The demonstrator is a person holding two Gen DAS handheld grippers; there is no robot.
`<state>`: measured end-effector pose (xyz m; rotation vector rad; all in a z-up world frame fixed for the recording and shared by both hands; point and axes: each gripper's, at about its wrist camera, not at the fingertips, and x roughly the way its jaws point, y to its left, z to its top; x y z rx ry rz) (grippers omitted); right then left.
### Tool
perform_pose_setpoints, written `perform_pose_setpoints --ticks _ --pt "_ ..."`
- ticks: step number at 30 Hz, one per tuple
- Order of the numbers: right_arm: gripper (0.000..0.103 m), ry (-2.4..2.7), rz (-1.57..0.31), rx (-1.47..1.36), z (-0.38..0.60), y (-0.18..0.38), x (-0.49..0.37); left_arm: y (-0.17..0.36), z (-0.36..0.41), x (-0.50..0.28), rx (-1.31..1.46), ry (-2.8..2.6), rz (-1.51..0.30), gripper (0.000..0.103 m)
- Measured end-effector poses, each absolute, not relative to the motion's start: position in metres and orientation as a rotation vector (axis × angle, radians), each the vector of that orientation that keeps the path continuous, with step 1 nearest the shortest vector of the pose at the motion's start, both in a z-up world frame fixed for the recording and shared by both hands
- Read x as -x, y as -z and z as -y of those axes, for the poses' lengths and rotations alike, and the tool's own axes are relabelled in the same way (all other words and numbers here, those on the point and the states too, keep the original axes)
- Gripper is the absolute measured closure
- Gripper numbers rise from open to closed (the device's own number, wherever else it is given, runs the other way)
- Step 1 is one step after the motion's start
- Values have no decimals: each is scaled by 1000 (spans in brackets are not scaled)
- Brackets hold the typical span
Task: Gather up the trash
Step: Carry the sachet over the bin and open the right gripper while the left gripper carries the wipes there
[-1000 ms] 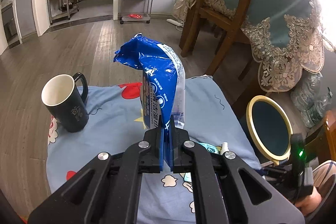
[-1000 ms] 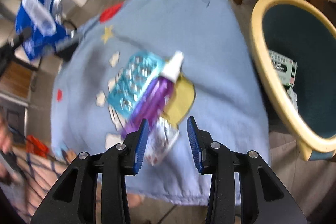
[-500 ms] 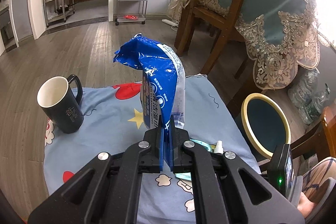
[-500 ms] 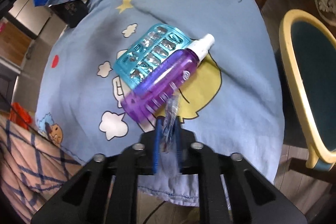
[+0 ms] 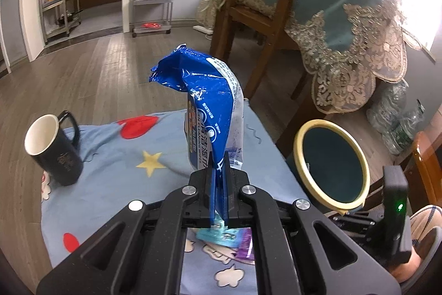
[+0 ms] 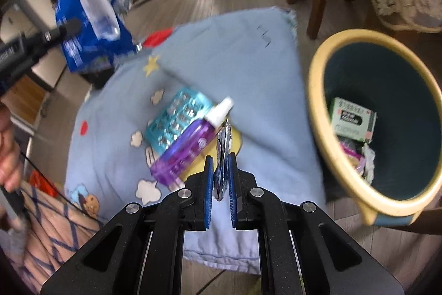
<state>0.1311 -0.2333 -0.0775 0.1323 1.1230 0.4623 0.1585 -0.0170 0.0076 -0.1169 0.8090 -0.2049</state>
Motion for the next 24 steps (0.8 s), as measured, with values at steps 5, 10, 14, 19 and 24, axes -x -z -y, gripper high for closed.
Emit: perform_pose_setpoints --ticks 5,10,14,19,24 --pt "92 -442 -1043 -200 259 57 -133 -7 41 -164 98 241 -816 100" --pt "92 -396 -962 -264 290 35 -134 -6 62 -168 95 281 -824 100" --pt "92 -323 -905 -271 315 23 -135 -7 83 -170 86 316 -824 100" --pt "92 -226 -876 -273 343 22 -138 -7 110 -175 79 358 -829 100" --pt "92 -156 -886 -293 363 33 -145 -5 133 -180 75 395 -839 100"
